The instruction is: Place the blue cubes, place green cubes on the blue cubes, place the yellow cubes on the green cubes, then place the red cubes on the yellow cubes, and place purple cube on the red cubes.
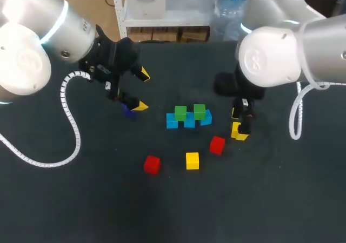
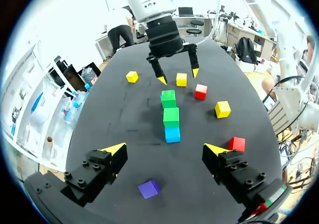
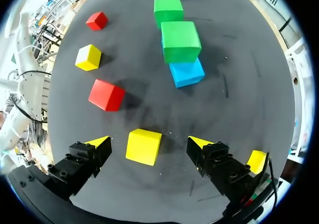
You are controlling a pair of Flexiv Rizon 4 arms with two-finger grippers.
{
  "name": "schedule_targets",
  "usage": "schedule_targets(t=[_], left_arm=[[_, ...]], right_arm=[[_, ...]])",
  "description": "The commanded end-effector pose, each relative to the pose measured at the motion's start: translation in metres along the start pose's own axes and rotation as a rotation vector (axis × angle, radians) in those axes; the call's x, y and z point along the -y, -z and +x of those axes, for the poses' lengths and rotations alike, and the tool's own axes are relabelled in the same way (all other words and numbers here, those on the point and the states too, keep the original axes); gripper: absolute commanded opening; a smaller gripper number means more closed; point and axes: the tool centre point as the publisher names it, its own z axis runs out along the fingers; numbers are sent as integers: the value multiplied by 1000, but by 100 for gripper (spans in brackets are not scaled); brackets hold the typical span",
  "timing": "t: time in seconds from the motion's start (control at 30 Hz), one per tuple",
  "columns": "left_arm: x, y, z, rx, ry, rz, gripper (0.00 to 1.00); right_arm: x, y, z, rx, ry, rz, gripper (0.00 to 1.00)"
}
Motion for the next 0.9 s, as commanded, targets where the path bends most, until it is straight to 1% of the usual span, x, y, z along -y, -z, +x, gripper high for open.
schedule_targets(t=[0.03,0.57,0.9], left_arm=[[0,0,2,5,-3,-1,100],[0,0,2,5,-3,-1,100],[0,0,2,5,-3,-1,100]], right_arm=[[1,0,-1,-2,1,1,100],[3,-8,-5,-23,6,-10,100],[3,-10,0,-15,-30,3,100]])
